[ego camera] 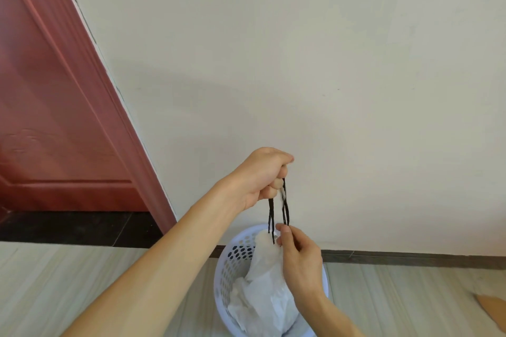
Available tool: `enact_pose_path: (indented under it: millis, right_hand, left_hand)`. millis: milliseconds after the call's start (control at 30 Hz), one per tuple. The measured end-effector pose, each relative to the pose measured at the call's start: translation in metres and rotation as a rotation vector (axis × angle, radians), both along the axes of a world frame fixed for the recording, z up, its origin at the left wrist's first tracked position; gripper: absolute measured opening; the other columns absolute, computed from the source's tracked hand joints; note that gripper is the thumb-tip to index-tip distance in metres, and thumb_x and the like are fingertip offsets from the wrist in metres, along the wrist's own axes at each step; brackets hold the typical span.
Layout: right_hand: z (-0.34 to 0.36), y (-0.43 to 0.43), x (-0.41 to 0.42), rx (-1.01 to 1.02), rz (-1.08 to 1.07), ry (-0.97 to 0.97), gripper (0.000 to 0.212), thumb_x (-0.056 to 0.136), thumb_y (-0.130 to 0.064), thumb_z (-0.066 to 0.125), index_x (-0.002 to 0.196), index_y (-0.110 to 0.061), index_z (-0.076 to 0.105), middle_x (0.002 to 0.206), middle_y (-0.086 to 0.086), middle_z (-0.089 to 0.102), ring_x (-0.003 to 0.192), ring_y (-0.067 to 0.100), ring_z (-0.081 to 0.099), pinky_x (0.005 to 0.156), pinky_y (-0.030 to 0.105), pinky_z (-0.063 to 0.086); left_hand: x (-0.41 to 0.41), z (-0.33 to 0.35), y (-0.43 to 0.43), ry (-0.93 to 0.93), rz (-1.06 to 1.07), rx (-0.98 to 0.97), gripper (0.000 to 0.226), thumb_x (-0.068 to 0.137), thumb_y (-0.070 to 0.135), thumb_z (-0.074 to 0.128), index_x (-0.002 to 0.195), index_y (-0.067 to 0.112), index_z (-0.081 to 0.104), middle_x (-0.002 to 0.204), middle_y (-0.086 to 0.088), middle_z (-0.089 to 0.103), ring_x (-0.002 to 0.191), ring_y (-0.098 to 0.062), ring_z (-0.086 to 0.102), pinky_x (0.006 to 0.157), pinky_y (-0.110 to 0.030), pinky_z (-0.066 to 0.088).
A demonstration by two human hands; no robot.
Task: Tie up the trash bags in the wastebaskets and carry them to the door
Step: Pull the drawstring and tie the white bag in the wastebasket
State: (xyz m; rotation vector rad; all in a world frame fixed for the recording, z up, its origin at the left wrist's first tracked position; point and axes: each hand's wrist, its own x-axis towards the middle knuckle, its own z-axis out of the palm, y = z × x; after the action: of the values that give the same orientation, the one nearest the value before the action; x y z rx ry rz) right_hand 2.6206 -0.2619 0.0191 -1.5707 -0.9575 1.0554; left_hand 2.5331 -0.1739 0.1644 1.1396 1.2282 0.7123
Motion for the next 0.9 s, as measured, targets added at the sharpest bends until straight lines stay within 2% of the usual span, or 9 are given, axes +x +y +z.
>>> enact_pose_path:
  millis: [133, 267, 333, 433, 500, 600, 733, 833, 900]
  right_hand:
    - [0.008, 0.005, 0.002, 0.036, 0.213, -0.066, 0.034, 0.098, -0.019, 0.052, 0.065, -0.011, 0.055, 0.055, -0.007, 0.040, 0.048, 0.007, 0.030, 0.049, 0.018, 0.028]
    - [0.007, 0.004, -0.007, 0.006, 0.426, -0.103, 0.021, 0.087, -0.015, 0.050, 0.081, 0.004, 0.058, 0.064, -0.002, 0.044, 0.059, 0.010, 0.036, 0.058, 0.022, 0.031]
    - [0.007, 0.003, -0.008, -0.015, 0.458, -0.019, 0.034, 0.079, -0.022, 0.052, 0.088, 0.011, 0.055, 0.068, 0.001, 0.044, 0.065, 0.014, 0.037, 0.065, 0.029, 0.031]
    - [0.009, 0.000, -0.011, 0.019, 0.447, -0.029, 0.046, 0.092, -0.038, 0.056, 0.079, 0.006, 0.056, 0.065, 0.010, 0.042, 0.060, 0.016, 0.036, 0.058, 0.022, 0.032]
    - [0.008, 0.001, -0.011, 0.000, 0.350, -0.064, 0.048, 0.096, -0.042, 0.055, 0.066, -0.005, 0.062, 0.068, 0.016, 0.060, 0.056, 0.014, 0.043, 0.053, 0.018, 0.035]
    - [0.007, 0.008, 0.002, -0.071, 0.241, 0.082, 0.048, 0.098, -0.036, 0.056, 0.057, -0.012, 0.057, 0.075, 0.000, 0.075, 0.069, 0.004, 0.064, 0.060, 0.012, 0.041]
    - [0.008, 0.017, 0.026, -0.211, 0.208, 0.401, 0.033, 0.096, -0.030, 0.059, 0.073, -0.012, 0.073, 0.065, 0.000, 0.061, 0.071, 0.016, 0.053, 0.074, 0.030, 0.036]
    - [0.009, 0.015, 0.035, -0.302, 0.253, 0.483, 0.029, 0.093, -0.034, 0.060, 0.078, -0.012, 0.072, 0.066, 0.000, 0.053, 0.066, 0.017, 0.046, 0.068, 0.031, 0.033]
    - [0.013, 0.013, 0.039, -0.333, 0.304, 0.471, 0.028, 0.093, -0.035, 0.060, 0.081, -0.012, 0.070, 0.068, 0.000, 0.051, 0.064, 0.017, 0.048, 0.067, 0.030, 0.034]
  left_hand:
    - [0.007, 0.002, 0.002, -0.042, -0.044, -0.040, 0.012, 0.100, 0.017, 0.043, 0.108, 0.013, 0.052, 0.054, 0.007, 0.029, 0.038, -0.006, 0.020, 0.034, -0.016, 0.016]
    - [0.011, -0.005, 0.017, 0.005, -0.132, -0.126, 0.007, 0.099, 0.017, 0.045, 0.105, 0.017, 0.042, 0.054, 0.008, 0.027, 0.040, -0.007, 0.018, 0.034, -0.016, 0.014]
    - [0.012, -0.009, 0.026, 0.023, -0.117, -0.133, 0.007, 0.099, 0.016, 0.045, 0.105, 0.017, 0.043, 0.052, 0.008, 0.028, 0.039, -0.007, 0.019, 0.034, -0.016, 0.014]
    - [0.014, -0.015, 0.034, 0.075, -0.160, -0.090, 0.008, 0.098, 0.019, 0.045, 0.105, 0.016, 0.045, 0.056, 0.006, 0.031, 0.042, -0.009, 0.021, 0.037, -0.018, 0.015]
    - [0.011, -0.022, 0.038, 0.237, -0.237, 0.024, 0.020, 0.099, 0.029, 0.045, 0.109, 0.013, 0.052, 0.069, 0.003, 0.045, 0.051, -0.011, 0.033, 0.044, -0.019, 0.026]
    - [-0.013, -0.045, 0.041, 0.434, -0.155, 0.264, 0.028, 0.098, 0.041, 0.046, 0.112, 0.021, 0.058, 0.105, 0.003, 0.065, 0.086, -0.012, 0.057, 0.069, -0.027, 0.044]
    - [-0.064, -0.105, 0.007, 0.204, 0.199, 0.208, 0.021, 0.098, 0.020, 0.047, 0.109, 0.024, 0.064, 0.105, 0.005, 0.069, 0.096, -0.014, 0.062, 0.076, -0.026, 0.046]
    - [-0.068, -0.151, -0.031, 0.234, -0.107, 0.148, 0.043, 0.087, 0.001, 0.059, 0.116, 0.032, 0.065, 0.115, 0.014, 0.067, 0.115, -0.005, 0.059, 0.084, -0.013, 0.046]
    - [-0.054, -0.156, -0.045, 0.172, -0.257, 0.140, 0.054, 0.080, -0.001, 0.065, 0.121, 0.034, 0.065, 0.121, 0.020, 0.066, 0.116, 0.005, 0.056, 0.089, -0.011, 0.044]
